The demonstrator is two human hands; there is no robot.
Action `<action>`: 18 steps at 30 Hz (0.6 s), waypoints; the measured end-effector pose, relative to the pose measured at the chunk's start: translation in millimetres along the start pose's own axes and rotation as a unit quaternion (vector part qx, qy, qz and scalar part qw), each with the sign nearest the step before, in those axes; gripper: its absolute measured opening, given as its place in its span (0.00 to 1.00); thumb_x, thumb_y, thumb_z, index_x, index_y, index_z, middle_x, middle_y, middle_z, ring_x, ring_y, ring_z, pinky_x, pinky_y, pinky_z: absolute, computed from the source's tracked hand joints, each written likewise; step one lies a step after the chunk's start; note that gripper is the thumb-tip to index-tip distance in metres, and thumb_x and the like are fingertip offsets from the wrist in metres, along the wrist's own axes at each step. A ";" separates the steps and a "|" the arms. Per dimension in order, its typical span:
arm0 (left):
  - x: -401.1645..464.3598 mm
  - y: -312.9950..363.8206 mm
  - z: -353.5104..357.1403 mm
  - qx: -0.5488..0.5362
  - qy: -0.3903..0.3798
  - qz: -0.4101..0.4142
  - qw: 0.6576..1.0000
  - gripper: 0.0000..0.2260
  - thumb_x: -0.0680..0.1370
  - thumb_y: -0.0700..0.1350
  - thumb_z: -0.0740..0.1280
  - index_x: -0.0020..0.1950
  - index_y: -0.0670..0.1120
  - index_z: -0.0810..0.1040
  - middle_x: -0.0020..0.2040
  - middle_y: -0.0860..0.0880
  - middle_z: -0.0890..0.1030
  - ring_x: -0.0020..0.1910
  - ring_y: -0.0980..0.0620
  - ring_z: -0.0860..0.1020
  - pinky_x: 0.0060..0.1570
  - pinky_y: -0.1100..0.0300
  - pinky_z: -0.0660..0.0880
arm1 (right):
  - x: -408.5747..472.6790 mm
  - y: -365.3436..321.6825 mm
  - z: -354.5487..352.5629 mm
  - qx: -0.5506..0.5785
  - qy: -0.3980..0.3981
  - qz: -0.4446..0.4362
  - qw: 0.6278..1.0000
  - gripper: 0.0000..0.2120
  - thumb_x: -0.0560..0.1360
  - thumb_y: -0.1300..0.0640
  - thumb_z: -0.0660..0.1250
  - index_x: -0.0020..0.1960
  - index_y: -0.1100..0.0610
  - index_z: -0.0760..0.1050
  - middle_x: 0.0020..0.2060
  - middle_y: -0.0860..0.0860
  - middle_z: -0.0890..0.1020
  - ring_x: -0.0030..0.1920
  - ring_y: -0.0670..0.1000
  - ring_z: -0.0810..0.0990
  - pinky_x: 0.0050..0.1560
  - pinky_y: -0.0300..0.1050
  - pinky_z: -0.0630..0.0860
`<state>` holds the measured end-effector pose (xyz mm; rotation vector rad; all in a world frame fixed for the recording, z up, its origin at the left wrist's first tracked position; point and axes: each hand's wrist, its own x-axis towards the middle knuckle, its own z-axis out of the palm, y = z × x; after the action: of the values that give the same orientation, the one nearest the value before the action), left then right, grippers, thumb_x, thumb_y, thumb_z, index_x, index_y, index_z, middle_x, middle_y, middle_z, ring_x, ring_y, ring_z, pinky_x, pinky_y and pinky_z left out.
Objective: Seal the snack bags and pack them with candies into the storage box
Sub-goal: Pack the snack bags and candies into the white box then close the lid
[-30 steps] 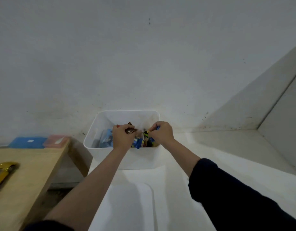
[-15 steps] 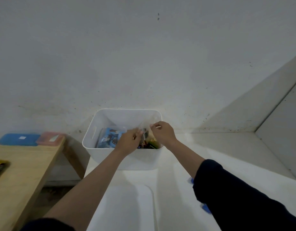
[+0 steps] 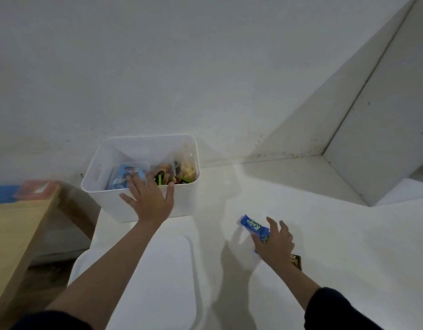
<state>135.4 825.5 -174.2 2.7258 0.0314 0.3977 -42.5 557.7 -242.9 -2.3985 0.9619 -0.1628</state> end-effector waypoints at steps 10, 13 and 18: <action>6.2 -32.9 -4.4 -0.034 0.004 -0.138 0.990 0.53 0.67 0.77 0.49 0.75 0.38 0.47 0.77 0.37 0.48 0.76 0.38 0.47 0.67 0.31 0.50 | -20.0 59.3 39.0 -0.049 -0.049 0.108 0.992 0.62 0.54 0.21 0.63 0.76 0.46 0.36 0.77 0.59 0.44 0.76 0.64 0.45 0.67 0.74 0.51; 7.0 -34.4 -1.0 -0.037 0.014 -0.139 0.989 0.53 0.66 0.78 0.48 0.75 0.39 0.45 0.77 0.37 0.48 0.76 0.39 0.47 0.67 0.32 0.51 | -2.6 29.8 51.0 -0.067 -0.061 0.094 0.991 0.62 0.52 0.17 0.58 0.73 0.41 0.30 0.76 0.58 0.41 0.75 0.67 0.42 0.65 0.76 0.50; 7.9 -35.3 4.1 -0.031 0.029 -0.139 0.989 0.54 0.66 0.78 0.46 0.75 0.38 0.43 0.77 0.37 0.45 0.76 0.39 0.46 0.68 0.33 0.50 | 30.4 -3.1 72.6 -0.098 -0.071 0.056 0.991 0.54 0.54 0.16 0.51 0.70 0.33 0.28 0.76 0.55 0.37 0.73 0.71 0.40 0.62 0.79 0.50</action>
<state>145.3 857.3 -189.0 2.5989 0.4026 0.3880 3.8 571.3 -305.1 -2.4849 1.0851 0.1500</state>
